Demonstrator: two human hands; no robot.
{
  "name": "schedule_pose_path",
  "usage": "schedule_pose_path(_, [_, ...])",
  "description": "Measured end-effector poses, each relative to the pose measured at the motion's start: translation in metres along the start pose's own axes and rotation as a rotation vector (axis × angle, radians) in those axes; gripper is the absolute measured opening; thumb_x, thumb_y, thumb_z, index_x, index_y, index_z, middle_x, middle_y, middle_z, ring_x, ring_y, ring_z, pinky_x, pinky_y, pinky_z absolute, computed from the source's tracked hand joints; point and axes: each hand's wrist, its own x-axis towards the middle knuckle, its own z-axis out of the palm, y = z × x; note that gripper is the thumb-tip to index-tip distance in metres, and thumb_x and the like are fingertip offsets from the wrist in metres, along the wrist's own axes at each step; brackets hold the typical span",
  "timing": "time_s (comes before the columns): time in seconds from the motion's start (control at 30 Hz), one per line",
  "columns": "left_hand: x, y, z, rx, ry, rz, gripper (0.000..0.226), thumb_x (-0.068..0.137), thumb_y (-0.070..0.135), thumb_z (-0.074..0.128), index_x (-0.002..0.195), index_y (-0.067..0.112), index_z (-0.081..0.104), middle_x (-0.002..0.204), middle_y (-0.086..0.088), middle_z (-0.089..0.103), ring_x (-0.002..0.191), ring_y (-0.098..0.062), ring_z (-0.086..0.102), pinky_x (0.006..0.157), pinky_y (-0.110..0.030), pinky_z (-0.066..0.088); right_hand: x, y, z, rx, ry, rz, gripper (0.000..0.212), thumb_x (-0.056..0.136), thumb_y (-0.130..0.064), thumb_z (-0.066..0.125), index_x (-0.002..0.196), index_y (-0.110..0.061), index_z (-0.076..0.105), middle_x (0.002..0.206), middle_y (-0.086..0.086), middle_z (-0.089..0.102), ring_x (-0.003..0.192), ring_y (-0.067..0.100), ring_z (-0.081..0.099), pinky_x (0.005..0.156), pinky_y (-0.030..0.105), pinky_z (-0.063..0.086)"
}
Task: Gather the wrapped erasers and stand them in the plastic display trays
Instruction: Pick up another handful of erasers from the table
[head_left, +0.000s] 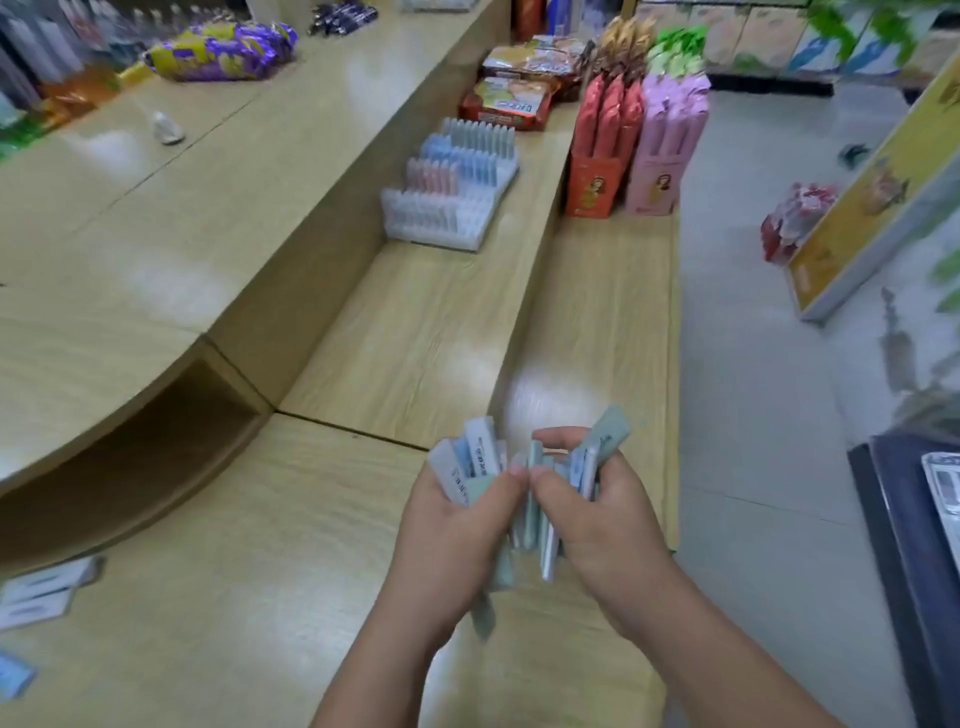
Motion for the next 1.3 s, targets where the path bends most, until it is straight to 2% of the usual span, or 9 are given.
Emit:
schedule_pose_path(0.17, [0.037, 0.010, 0.085, 0.046, -0.062, 0.003, 0.026, 0.086, 0.034, 0.066, 0.083, 0.010, 0.056, 0.069, 0.002, 0.056, 0.063, -0.011, 0.054, 0.056, -0.026, 0.044, 0.037, -0.019, -0.084, -0.034, 0.030, 0.007, 0.019, 0.089, -0.022, 0.068, 0.096, -0.040, 0.063, 0.094, 0.003, 0.068, 0.083, 0.016, 0.071, 0.066, 0.034, 0.060])
schedule_pose_path(0.37, [0.096, 0.018, 0.148, 0.001, -0.043, 0.005, 0.022, 0.093, 0.020, 0.064, 0.078, 0.008, 0.053, 0.068, -0.001, 0.054, 0.060, -0.010, 0.052, 0.053, -0.022, 0.043, 0.104, -0.033, -0.137, -0.063, 0.028, 0.004, 0.018, 0.089, -0.021, 0.068, 0.097, -0.037, 0.063, 0.097, 0.007, 0.069, 0.087, 0.019, 0.071, 0.075, 0.043, 0.061])
schedule_pose_path(0.47, [0.141, 0.021, 0.162, -0.024, 0.003, 0.015, 0.024, 0.094, 0.020, 0.065, 0.082, 0.004, 0.052, 0.068, -0.001, 0.054, 0.061, -0.011, 0.052, 0.053, -0.022, 0.043, 0.155, -0.041, -0.145, -0.081, 0.006, 0.005, 0.018, 0.090, -0.020, 0.067, 0.098, -0.035, 0.063, 0.092, 0.004, 0.070, 0.085, 0.018, 0.072, 0.076, 0.047, 0.061])
schedule_pose_path(0.63, [0.226, 0.026, 0.165, -0.031, 0.126, -0.016, 0.022, 0.088, 0.032, 0.067, 0.080, 0.015, 0.056, 0.070, 0.000, 0.057, 0.064, -0.012, 0.056, 0.060, -0.030, 0.046, 0.249, -0.054, -0.139, -0.103, -0.107, 0.023, 0.017, 0.090, -0.023, 0.068, 0.097, -0.038, 0.063, 0.088, 0.002, 0.071, 0.083, 0.019, 0.072, 0.074, 0.046, 0.061])
schedule_pose_path(0.8, [0.268, 0.033, 0.137, -0.055, 0.365, -0.053, 0.023, 0.088, 0.030, 0.069, 0.077, 0.017, 0.053, 0.064, 0.006, 0.053, 0.058, -0.010, 0.054, 0.052, -0.021, 0.045, 0.312, -0.058, -0.098, -0.127, -0.287, 0.078, 0.018, 0.078, -0.034, 0.073, 0.091, -0.042, 0.064, 0.077, -0.007, 0.068, 0.071, 0.014, 0.070, 0.058, 0.031, 0.054])
schedule_pose_path(0.97, [0.287, 0.029, 0.062, -0.083, 0.678, -0.109, 0.018, 0.090, 0.023, 0.068, 0.089, 0.009, 0.057, 0.070, -0.002, 0.059, 0.062, -0.016, 0.059, 0.054, -0.028, 0.047, 0.356, -0.054, -0.004, -0.243, -0.588, 0.107, 0.024, 0.073, -0.040, 0.069, 0.097, -0.041, 0.063, 0.084, -0.005, 0.070, 0.077, 0.011, 0.071, 0.065, 0.031, 0.056])
schedule_pose_path(1.1, [0.306, 0.015, 0.010, -0.080, 0.875, -0.162, 0.041, 0.079, 0.039, 0.066, 0.095, 0.003, 0.055, 0.073, -0.004, 0.058, 0.064, -0.017, 0.058, 0.056, -0.033, 0.046, 0.388, -0.042, 0.067, -0.332, -0.801, 0.081, 0.024, 0.078, -0.033, 0.068, 0.101, -0.037, 0.062, 0.077, -0.008, 0.068, 0.072, 0.006, 0.068, 0.064, 0.028, 0.052])
schedule_pose_path(1.23, [0.333, 0.005, -0.014, -0.032, 1.139, -0.192, 0.026, 0.080, 0.040, 0.065, 0.088, 0.017, 0.056, 0.074, -0.006, 0.064, 0.066, -0.017, 0.062, 0.059, -0.039, 0.051, 0.418, -0.034, 0.115, -0.472, -0.907, -0.053, 0.034, 0.082, -0.031, 0.065, 0.113, -0.041, 0.056, 0.076, -0.012, 0.065, 0.072, 0.001, 0.064, 0.066, 0.020, 0.048])
schedule_pose_path(1.3, [0.345, 0.000, -0.017, 0.000, 1.270, -0.242, 0.020, 0.081, 0.046, 0.064, 0.087, 0.029, 0.056, 0.075, 0.004, 0.067, 0.070, -0.014, 0.066, 0.064, -0.040, 0.053, 0.431, -0.034, 0.129, -0.610, -0.975, -0.172, 0.036, 0.080, -0.041, 0.060, 0.114, -0.045, 0.049, 0.078, -0.013, 0.065, 0.075, 0.003, 0.064, 0.069, 0.027, 0.052])
